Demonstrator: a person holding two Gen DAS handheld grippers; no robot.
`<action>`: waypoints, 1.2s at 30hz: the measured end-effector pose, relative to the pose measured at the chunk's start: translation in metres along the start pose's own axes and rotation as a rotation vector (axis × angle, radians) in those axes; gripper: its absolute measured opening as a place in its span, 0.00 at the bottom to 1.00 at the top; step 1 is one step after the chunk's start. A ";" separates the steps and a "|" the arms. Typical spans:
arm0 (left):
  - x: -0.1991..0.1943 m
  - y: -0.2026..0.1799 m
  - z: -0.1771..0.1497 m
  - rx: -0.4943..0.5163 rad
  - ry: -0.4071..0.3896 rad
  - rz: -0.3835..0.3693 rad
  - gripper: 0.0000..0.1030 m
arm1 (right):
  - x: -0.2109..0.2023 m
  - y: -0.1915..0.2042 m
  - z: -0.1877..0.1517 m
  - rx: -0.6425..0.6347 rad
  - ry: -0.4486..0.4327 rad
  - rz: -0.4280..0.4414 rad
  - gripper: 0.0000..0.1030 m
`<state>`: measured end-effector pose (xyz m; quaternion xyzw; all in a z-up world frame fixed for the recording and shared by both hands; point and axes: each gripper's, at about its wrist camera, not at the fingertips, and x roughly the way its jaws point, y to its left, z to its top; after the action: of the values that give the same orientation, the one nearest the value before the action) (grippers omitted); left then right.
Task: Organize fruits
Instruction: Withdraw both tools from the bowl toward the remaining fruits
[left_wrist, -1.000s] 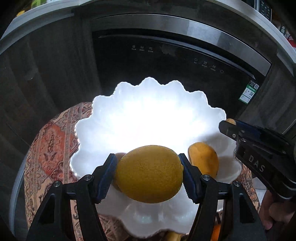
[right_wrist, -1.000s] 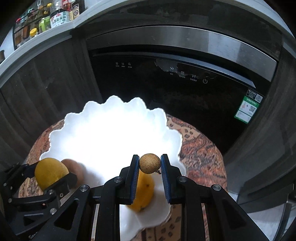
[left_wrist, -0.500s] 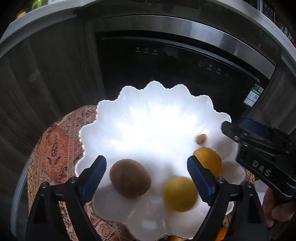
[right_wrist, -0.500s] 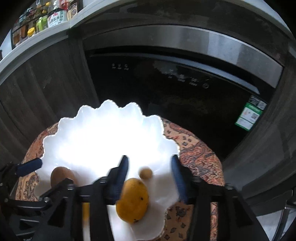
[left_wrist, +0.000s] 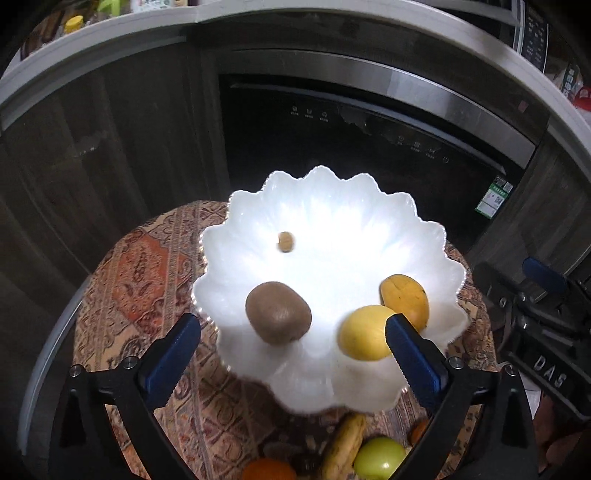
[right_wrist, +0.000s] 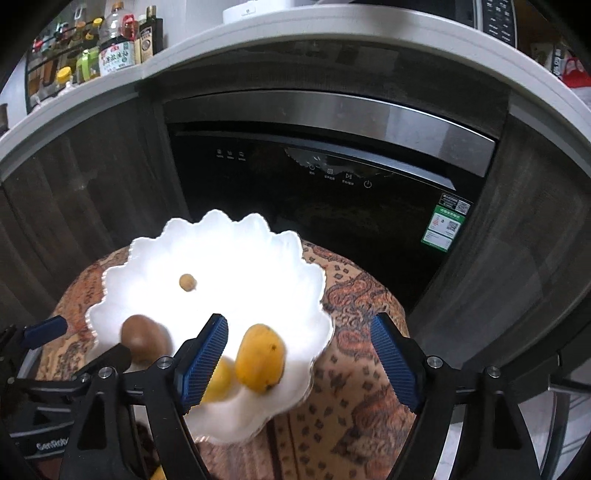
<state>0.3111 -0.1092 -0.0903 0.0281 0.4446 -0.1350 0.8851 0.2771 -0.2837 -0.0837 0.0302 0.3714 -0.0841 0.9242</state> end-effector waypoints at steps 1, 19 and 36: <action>-0.004 0.001 -0.001 -0.003 0.002 -0.004 0.99 | -0.006 0.002 -0.002 -0.003 -0.002 0.004 0.78; -0.069 0.004 -0.031 0.032 -0.059 0.036 0.99 | -0.066 0.010 -0.031 0.033 -0.034 0.028 0.78; -0.084 0.016 -0.068 0.049 -0.048 0.058 0.99 | -0.083 0.026 -0.065 0.005 -0.021 0.042 0.78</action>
<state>0.2149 -0.0641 -0.0660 0.0596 0.4186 -0.1208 0.8981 0.1784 -0.2394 -0.0728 0.0394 0.3608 -0.0661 0.9295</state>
